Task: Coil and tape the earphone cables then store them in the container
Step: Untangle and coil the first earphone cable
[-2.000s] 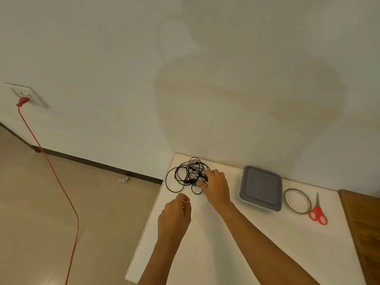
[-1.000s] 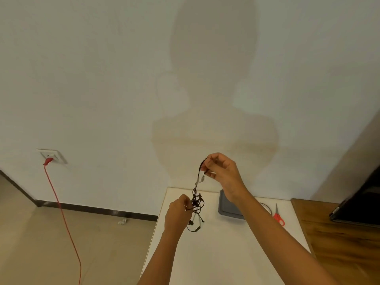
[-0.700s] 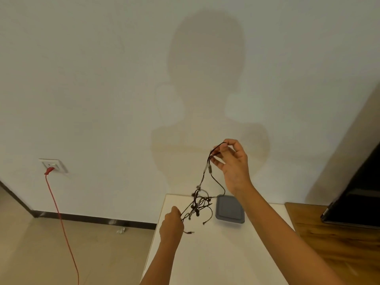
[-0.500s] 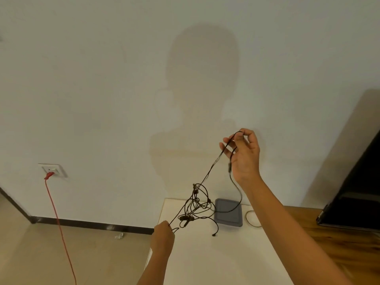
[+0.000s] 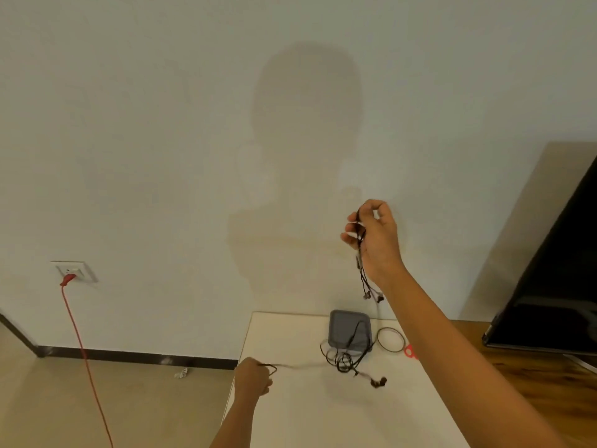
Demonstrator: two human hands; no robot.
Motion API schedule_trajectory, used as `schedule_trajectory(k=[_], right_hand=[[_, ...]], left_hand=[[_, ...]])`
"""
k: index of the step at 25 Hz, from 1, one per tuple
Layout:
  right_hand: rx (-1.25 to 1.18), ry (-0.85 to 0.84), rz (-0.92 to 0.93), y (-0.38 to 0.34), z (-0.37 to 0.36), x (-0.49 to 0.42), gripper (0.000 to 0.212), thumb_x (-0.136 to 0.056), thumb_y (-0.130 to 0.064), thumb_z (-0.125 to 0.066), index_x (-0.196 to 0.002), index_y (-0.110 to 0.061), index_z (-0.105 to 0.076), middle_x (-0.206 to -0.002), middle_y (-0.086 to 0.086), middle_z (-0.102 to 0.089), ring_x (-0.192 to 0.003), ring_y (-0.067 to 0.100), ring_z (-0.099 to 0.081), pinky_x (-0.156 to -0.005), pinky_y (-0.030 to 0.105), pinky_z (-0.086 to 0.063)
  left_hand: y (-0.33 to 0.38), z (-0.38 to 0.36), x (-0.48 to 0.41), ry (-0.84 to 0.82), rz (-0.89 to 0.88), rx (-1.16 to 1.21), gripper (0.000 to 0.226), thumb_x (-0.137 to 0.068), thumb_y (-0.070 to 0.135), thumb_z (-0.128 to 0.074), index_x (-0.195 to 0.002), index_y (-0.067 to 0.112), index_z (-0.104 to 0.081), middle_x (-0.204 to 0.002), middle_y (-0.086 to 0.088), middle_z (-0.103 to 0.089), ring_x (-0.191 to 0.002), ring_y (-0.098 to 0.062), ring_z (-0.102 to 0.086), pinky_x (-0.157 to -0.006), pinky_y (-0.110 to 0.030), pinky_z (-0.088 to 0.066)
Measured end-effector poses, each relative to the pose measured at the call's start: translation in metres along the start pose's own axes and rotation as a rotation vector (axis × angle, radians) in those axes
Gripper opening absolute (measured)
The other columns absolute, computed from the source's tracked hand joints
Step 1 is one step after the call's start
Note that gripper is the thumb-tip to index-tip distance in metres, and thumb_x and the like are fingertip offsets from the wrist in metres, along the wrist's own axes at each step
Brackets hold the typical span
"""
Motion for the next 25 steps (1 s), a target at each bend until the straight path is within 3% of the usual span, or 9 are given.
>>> schedule_trajectory(k=[4, 7, 10, 12, 14, 17, 21, 23, 25], right_hand=[[0.193, -0.112, -0.07, 0.019, 0.001, 0.01, 0.011, -0.1, -0.013, -0.044, -0.092, -0.013, -0.051, -0.08, 0.008, -0.059, -0.064, 0.018, -0.061, -0.065, 0.036, -0.06], [0.238, -0.138, -0.089, 0.022, 0.0, 0.013, 0.011, -0.099, -0.011, -0.045, -0.091, -0.012, -0.052, -0.081, 0.01, -0.06, -0.069, 0.02, -0.061, -0.071, 0.038, -0.06], [0.123, -0.194, -0.141, 0.022, -0.009, 0.017, 0.012, -0.1, -0.01, -0.043, -0.091, -0.011, -0.051, -0.082, 0.01, -0.061, -0.074, 0.022, -0.063, -0.075, 0.039, -0.06], [-0.045, -0.208, -0.204, 0.018, -0.016, 0.02, 0.015, -0.1, -0.008, -0.04, -0.089, -0.01, -0.05, -0.082, 0.011, -0.063, -0.076, 0.024, -0.064, -0.08, 0.04, -0.059], [-0.059, -0.195, -0.208, 0.017, -0.016, 0.02, 0.016, -0.101, -0.007, -0.039, -0.088, -0.009, -0.049, -0.086, 0.011, -0.063, -0.079, 0.025, -0.064, -0.085, 0.038, -0.058], [0.444, -0.172, -0.096, 0.025, 0.003, 0.019, 0.01, -0.098, -0.019, -0.049, -0.094, -0.012, -0.055, -0.097, 0.006, -0.063, -0.096, 0.023, -0.061, -0.093, 0.034, -0.051], [0.55, -0.466, -0.292, 0.071, 0.042, 0.044, 0.056, -0.088, -0.057, -0.052, -0.122, -0.013, -0.05, -0.122, -0.003, -0.062, -0.115, 0.011, -0.057, -0.102, 0.03, -0.042], [0.544, -0.633, -0.395, 0.096, 0.056, 0.066, 0.049, -0.092, -0.049, -0.051, -0.121, -0.009, -0.052, -0.118, 0.002, -0.066, -0.113, 0.011, -0.061, -0.098, 0.021, -0.044], [0.635, -0.629, -0.429, 0.109, 0.066, 0.082, 0.022, -0.093, -0.03, -0.057, -0.099, -0.008, -0.061, -0.092, 0.001, -0.068, -0.092, 0.008, -0.064, -0.088, 0.017, -0.048]], left_hand=[[0.047, -0.016, 0.019, -0.111, -0.171, 0.161, 0.015, -0.094, 0.003, -0.047, -0.099, 0.002, -0.061, -0.092, -0.015, -0.066, -0.074, -0.019, -0.067, -0.067, -0.03, -0.059], [0.093, -0.024, 0.055, -0.2, -0.524, 0.087, 0.033, -0.089, 0.02, -0.063, -0.122, 0.017, -0.058, -0.11, 0.0, -0.066, -0.096, -0.013, -0.064, -0.085, -0.028, -0.053], [0.133, -0.037, 0.088, -0.419, -0.742, -0.061, 0.054, -0.087, 0.041, -0.066, -0.136, 0.034, -0.045, -0.123, 0.018, -0.051, -0.112, -0.001, -0.049, -0.095, -0.026, -0.04], [0.148, -0.045, 0.104, -0.524, -0.812, -0.131, 0.042, -0.089, 0.04, -0.062, -0.13, 0.033, -0.053, -0.126, 0.018, -0.055, -0.113, 0.003, -0.05, -0.098, -0.025, -0.039], [0.157, -0.047, 0.116, -0.562, -0.834, -0.073, 0.027, -0.097, 0.032, -0.053, -0.115, 0.015, -0.064, -0.115, 0.005, -0.068, -0.1, 0.004, -0.061, -0.089, -0.017, -0.046], [0.166, -0.039, 0.127, -0.515, -0.692, 0.229, 0.023, -0.102, 0.022, -0.04, -0.101, 0.008, -0.058, -0.098, -0.008, -0.072, -0.089, -0.013, -0.069, -0.082, -0.028, -0.056], [0.188, -0.016, 0.143, -0.452, -0.607, 0.554, 0.025, -0.101, 0.007, -0.033, -0.086, 0.013, -0.053, -0.083, -0.005, -0.064, -0.081, -0.02, -0.065, -0.08, -0.038, -0.058], [0.202, -0.007, 0.155, -0.481, -0.63, 0.627, 0.025, -0.101, 0.007, -0.034, -0.085, 0.013, -0.052, -0.077, -0.005, -0.061, -0.078, -0.021, -0.063, -0.08, -0.039, -0.057], [0.214, 0.003, 0.167, -0.486, -0.663, 0.667, 0.024, -0.103, 0.012, -0.035, -0.087, 0.011, -0.053, -0.072, -0.002, -0.056, -0.07, -0.017, -0.06, -0.077, -0.037, -0.058]])
Point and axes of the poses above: each hand's wrist, its own x-axis away from the middle knuckle, its own z-axis out of the back of the hand, y = z × x, the point moved 3 cm from there along -x, towards the middle knuckle
